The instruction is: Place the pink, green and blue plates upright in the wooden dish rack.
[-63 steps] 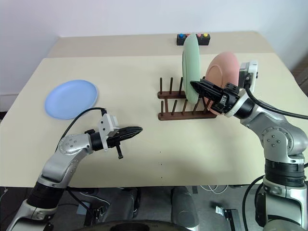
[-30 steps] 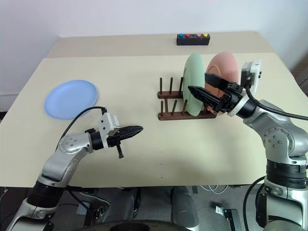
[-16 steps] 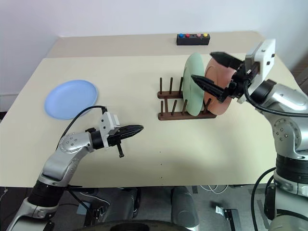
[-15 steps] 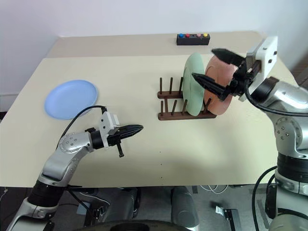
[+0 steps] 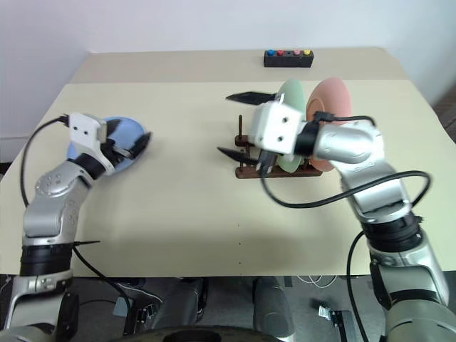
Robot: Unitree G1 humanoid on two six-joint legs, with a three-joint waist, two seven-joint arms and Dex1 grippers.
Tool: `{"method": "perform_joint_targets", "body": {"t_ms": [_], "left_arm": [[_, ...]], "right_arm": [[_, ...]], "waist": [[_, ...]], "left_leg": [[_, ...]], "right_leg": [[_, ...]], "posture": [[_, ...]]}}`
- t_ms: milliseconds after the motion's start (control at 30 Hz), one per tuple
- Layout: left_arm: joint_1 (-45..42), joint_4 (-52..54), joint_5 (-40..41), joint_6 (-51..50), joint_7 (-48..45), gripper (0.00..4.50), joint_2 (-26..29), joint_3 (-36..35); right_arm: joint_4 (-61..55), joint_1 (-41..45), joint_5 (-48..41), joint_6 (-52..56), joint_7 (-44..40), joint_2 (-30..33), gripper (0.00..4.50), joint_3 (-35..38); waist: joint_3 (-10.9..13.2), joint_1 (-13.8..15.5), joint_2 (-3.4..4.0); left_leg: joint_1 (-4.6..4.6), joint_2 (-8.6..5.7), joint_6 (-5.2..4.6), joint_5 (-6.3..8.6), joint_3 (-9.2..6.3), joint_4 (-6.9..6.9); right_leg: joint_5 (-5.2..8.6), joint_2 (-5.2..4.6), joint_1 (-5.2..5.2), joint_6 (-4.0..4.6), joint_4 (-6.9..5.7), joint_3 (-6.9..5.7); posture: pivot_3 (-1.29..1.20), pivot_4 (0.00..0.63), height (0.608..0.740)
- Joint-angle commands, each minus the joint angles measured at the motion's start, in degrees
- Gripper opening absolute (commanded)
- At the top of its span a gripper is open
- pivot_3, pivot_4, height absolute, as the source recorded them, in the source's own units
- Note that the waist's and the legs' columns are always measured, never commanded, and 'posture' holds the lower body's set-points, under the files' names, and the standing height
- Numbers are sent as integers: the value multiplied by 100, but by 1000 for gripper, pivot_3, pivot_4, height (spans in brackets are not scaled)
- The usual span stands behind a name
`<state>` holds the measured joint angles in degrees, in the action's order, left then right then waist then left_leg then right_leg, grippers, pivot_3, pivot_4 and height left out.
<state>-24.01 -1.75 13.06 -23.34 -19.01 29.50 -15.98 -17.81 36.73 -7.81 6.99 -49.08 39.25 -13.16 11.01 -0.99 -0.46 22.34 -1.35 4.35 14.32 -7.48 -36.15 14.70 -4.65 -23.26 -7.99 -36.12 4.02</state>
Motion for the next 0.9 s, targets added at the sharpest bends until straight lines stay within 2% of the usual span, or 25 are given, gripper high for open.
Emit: {"method": "perform_joint_targets", "body": {"t_ms": [33, 167, 267, 467, 567, 667, 767, 900], "left_arm": [[-357, -356, -142, -341, 731, 4486, 211, -526], [-807, -1132, -149, -978, 1488, 4486, 376, -977], [-1054, -1697, -276, -1232, 1708, 4486, 600, -973], [-1502, -2664, -295, -1721, 1462, 4486, 855, -654], [-1767, -3257, -457, -1645, 1054, 4486, 1004, -247], [-2146, -4072, -365, -1562, 878, 4486, 1047, -293], [-2358, -4501, -312, -1378, 908, 3617, 1054, -418], [-2398, -4544, -101, -1268, 952, 1671, 970, -643]], "right_arm": [[120, -19, 280, -283, 106, -243, 4500, -114], [330, -133, 486, -429, 143, -460, 4500, -208], [404, -203, 574, -437, 165, -539, 4500, -187], [376, -305, 673, -416, 198, -635, 4500, -145], [335, -356, 660, -389, 213, -673, 4500, -118], [342, -393, 678, -403, 224, -687, 4500, -94], [348, -414, 702, -420, 232, -693, 4500, -75], [383, -450, 741, -431, 279, -669, 4500, -25]], "waist": [[1, -4, -3], [1, -10, -5], [-1, -8, -9], [-3, -1, -15], [-2, -12, -19], [-2, -16, -20], [-2, -23, -20], [-1, -27, -22]], "left_leg": [[0, 0, 0, 0, 0, 0], [0, 0, 1, 0, -6, 2], [0, 0, 2, -1, -7, 3], [0, -1, 8, -5, -10, 2], [1, -1, 10, -5, -10, 2], [1, -1, 10, -6, -10, 3], [1, -1, 10, -6, -10, 5], [1, -1, 11, -6, -10, 6]], "right_leg": [[0, 0, 0, 0, 0, 0], [-1, 1, -4, 1, -4, -5], [-2, 0, -4, 2, -4, -6], [-2, 1, -4, 3, -9, -10], [-2, 1, -4, 3, -10, -11], [-3, 2, -4, 3, -10, -11], [-3, 2, -6, 3, -12, -11], [-3, 1, -7, 3, -12, -11]], "posture": [[0, 150, 740], [0, 150, 740], [0, 150, 740], [0, 150, 740], [0, 150, 740], [0, 150, 740], [0, 150, 740], [0, 150, 740]]}}
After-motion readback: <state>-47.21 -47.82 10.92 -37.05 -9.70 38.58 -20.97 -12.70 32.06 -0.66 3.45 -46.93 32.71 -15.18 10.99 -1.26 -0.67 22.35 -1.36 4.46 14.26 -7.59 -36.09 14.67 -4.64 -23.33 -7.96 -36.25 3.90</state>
